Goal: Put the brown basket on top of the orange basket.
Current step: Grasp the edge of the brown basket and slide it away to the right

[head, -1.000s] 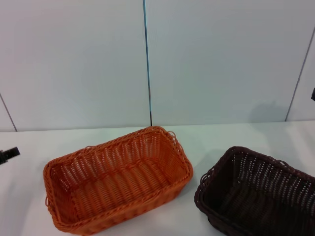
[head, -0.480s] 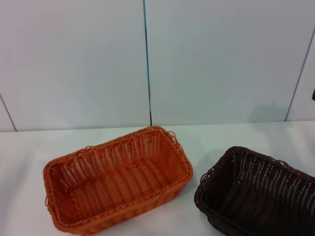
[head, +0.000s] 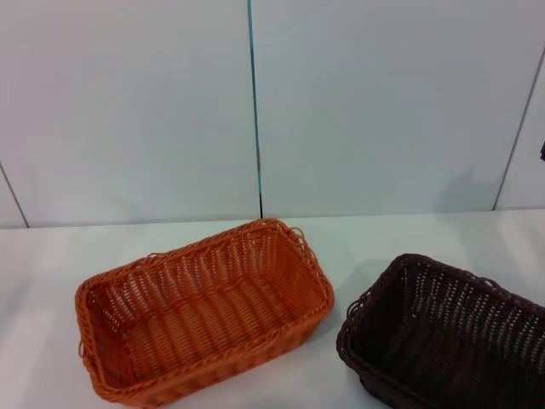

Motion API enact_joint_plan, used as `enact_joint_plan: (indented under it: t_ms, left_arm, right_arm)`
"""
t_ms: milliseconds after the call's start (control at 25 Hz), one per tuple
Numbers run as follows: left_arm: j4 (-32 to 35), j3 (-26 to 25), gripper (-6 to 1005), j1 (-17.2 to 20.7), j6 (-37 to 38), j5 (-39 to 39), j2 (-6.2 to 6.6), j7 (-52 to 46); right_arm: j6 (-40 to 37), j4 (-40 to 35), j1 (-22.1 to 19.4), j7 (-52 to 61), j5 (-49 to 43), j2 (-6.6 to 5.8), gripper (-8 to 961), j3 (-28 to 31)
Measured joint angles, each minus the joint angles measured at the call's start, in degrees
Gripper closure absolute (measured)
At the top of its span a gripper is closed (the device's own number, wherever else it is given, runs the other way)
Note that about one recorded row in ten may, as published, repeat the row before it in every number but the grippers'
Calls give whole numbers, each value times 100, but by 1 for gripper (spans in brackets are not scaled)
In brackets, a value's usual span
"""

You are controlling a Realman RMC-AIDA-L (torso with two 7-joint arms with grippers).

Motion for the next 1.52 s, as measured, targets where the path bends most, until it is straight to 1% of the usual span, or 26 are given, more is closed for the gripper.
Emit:
enact_joint_plan:
  t_ms: [160,280,400,520,600,640,720,800,840,880,920,1120,1280,1400,1440,1520]
  left_arm:
    - [168,64,133,67,62,211,34,-128]
    - [201,31,133,68,95,436,56,-161]
    - [219,18,133,66,69,565,69,-157]
    - [243,3,133,43,3,703,86,-117]
    - [251,3,133,29,-46,757,94,-97]
    - [253,2,133,22,-82,803,101,-89]
    - [253,5,133,12,-150,908,116,-83]
    - [254,3,133,10,-220,1001,130,-74]
    - [254,-1,133,13,-262,1045,133,-40]
    - [254,-1,133,20,-280,1051,134,-18]
    - [254,-1,133,20,-280,1051,134,-18]
    - [254,-12,133,59,-370,1079,137,56]
    - [254,-13,133,62,-451,1155,137,67]
    - [253,-12,134,63,-477,1167,137,102]
    - [252,-12,134,59,-480,1168,137,111]
    - [245,6,134,39,-556,1168,137,150]
  right_arm:
    - [-238,405,-226,776,-50,-17,331,-273]
    - [-249,946,-512,1590,-407,-34,331,-600]
    - [-285,1546,-800,2786,-1365,-9,331,-718]
    - [-653,2003,-940,4169,-2564,-12,331,-735]
    - [-1105,2304,-964,5182,-3555,-15,331,-674]
    - [-1286,2413,-965,5533,-3909,-15,330,-652]
    - [-1839,2736,-946,6433,-4826,-11,327,-614]
    - [-2329,2989,-921,6916,-5366,-10,325,-602]
    - [-2874,3316,-908,7260,-5771,-13,324,-580]
    - [-3117,3458,-908,7376,-5922,-18,324,-553]
    - [-3117,3458,-908,7376,-5922,-18,324,-553]
    - [-4719,4283,-874,7556,-6164,-47,321,-24]
    - [-5860,4712,-787,7581,-6233,-129,319,508]
    - [-6587,4821,-676,7623,-6481,-197,317,795]
    - [-7025,4835,-605,7642,-6753,-218,315,869]
    - [-7352,4842,-556,7639,-7052,-222,312,884]
